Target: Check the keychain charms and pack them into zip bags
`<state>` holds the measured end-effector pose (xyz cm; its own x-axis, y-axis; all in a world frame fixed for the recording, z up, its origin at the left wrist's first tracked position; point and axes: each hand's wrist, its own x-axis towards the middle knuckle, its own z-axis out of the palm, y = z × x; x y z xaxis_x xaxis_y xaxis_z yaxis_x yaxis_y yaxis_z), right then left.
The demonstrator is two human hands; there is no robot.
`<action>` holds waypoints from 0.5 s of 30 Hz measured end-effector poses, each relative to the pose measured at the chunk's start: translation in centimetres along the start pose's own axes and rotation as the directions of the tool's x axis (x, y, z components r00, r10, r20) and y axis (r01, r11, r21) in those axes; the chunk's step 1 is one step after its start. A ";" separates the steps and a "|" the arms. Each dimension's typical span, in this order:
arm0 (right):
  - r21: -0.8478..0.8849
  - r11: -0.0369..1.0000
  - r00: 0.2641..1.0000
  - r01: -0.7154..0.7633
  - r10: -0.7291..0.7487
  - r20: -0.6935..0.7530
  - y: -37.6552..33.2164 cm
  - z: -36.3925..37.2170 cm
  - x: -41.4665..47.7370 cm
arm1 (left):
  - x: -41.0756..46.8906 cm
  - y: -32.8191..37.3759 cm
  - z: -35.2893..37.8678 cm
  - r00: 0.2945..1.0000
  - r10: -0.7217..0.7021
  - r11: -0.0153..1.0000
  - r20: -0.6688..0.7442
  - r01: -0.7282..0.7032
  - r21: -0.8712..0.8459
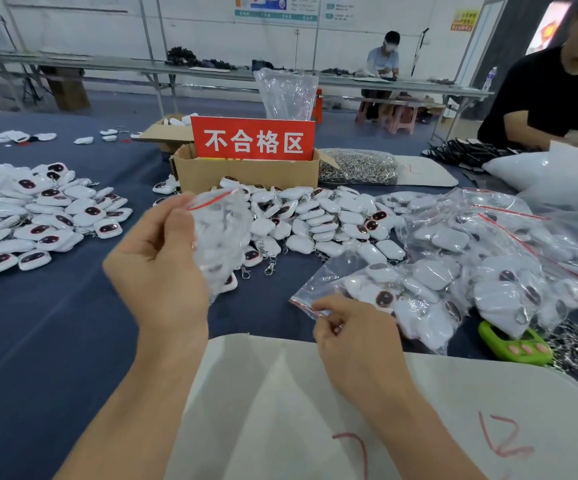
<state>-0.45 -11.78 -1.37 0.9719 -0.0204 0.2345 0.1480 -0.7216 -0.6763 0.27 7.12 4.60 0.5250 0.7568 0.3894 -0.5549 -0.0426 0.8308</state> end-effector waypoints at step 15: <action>-0.290 0.949 0.986 0.125 -0.152 -0.073 -0.1 3.2 6.3 | -5.5 -6.6 0.4 0.713 -0.296 0.467 0.636 -0.473 0.747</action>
<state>6.24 -9.64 -2.02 0.9220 0.0393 0.3852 0.2090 -0.8880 -0.4096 1.30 3.01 -2.86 0.9489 0.1372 0.2843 -0.0250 -0.8651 0.5010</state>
